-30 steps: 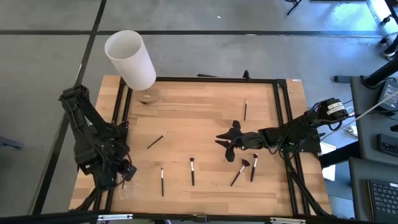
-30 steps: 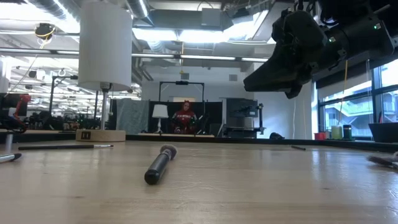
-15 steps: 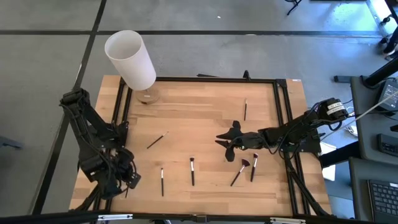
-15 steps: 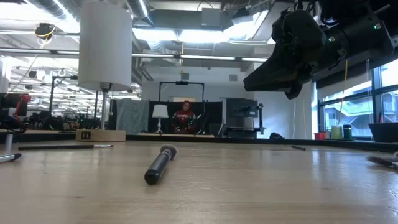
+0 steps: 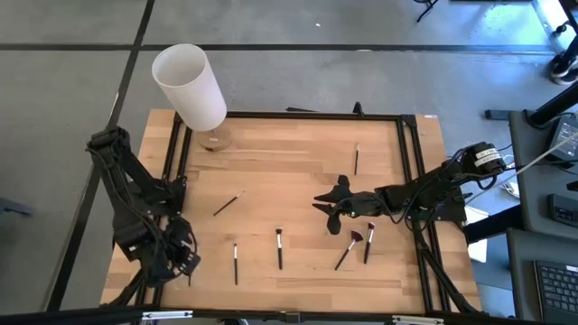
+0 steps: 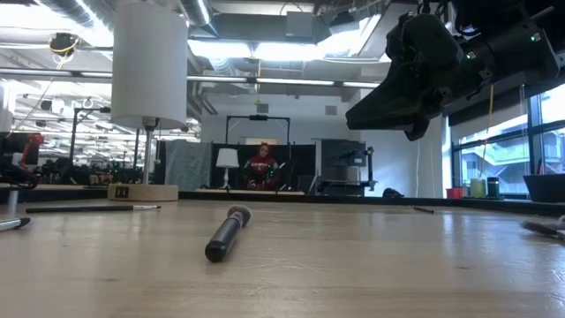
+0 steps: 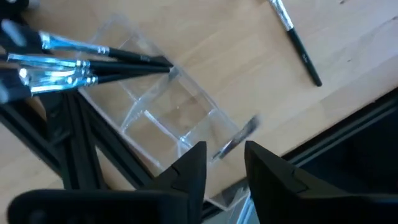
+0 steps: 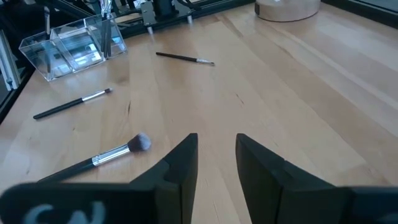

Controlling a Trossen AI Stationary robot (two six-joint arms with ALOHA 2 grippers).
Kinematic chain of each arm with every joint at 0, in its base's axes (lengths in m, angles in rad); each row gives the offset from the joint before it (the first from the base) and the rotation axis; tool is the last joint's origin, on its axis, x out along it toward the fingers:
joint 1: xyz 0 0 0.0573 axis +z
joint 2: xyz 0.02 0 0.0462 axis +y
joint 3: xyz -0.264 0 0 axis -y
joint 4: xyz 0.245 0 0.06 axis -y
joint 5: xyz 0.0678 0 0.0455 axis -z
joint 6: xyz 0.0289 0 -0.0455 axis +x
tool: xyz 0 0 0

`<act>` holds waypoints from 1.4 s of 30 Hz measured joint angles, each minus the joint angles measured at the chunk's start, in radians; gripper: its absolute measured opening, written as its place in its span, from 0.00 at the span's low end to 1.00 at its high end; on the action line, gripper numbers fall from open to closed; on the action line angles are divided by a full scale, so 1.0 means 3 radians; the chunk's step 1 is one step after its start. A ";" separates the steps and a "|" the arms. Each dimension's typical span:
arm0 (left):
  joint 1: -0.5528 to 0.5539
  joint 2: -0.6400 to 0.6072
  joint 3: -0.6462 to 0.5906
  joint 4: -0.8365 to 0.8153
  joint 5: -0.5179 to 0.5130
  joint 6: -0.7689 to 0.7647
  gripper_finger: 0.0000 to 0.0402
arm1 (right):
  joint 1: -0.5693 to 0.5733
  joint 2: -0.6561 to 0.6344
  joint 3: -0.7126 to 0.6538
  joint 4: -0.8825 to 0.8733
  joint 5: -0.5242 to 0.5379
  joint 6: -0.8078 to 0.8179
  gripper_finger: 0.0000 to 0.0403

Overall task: Put items in baskets/containers
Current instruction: Put the eyeshadow brush into the transparent organizer

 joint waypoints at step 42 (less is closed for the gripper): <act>0.3017 0.1907 0.0600 0.0007 -0.0381 0.4480 0.30 | -0.0001 0.0000 0.0000 -0.0202 -0.0211 -0.0046 0.27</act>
